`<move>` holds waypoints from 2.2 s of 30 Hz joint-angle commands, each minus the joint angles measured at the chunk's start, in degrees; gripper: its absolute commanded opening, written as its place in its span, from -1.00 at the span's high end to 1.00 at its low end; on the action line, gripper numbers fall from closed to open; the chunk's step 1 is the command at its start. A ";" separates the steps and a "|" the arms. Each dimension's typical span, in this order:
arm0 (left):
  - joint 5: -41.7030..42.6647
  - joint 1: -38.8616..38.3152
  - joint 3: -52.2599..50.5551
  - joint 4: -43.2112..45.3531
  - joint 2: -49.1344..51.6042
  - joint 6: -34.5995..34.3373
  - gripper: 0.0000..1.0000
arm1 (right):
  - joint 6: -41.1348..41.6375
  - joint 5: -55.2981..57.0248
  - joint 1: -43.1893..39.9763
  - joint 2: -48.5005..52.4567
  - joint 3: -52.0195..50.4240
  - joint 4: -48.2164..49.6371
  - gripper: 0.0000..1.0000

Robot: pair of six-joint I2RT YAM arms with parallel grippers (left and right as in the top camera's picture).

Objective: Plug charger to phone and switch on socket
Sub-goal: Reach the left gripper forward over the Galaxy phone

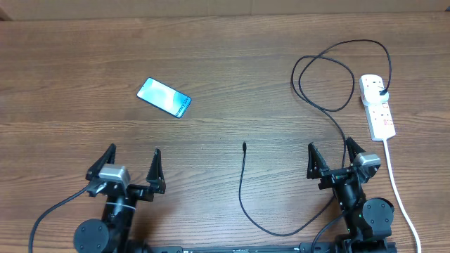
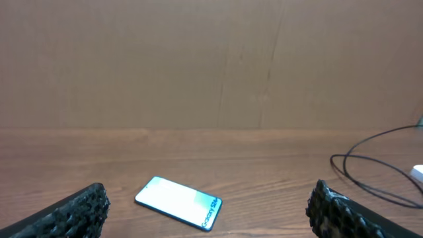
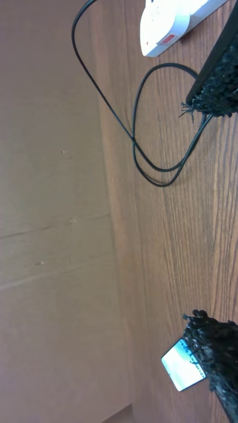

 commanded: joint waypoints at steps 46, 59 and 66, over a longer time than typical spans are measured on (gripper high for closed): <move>3.82 0.00 51.21 -37.57 73.24 -26.45 -1.00 | -0.22 0.50 0.33 -0.57 -0.59 0.26 -1.00; -14.36 -11.56 66.16 -47.34 85.99 -43.98 -1.00 | -0.22 0.50 0.33 -0.57 -0.59 0.24 -1.00; -14.80 -12.79 78.82 -52.61 95.80 -51.10 -1.00 | -0.22 0.50 0.33 -0.57 -0.59 0.24 -1.00</move>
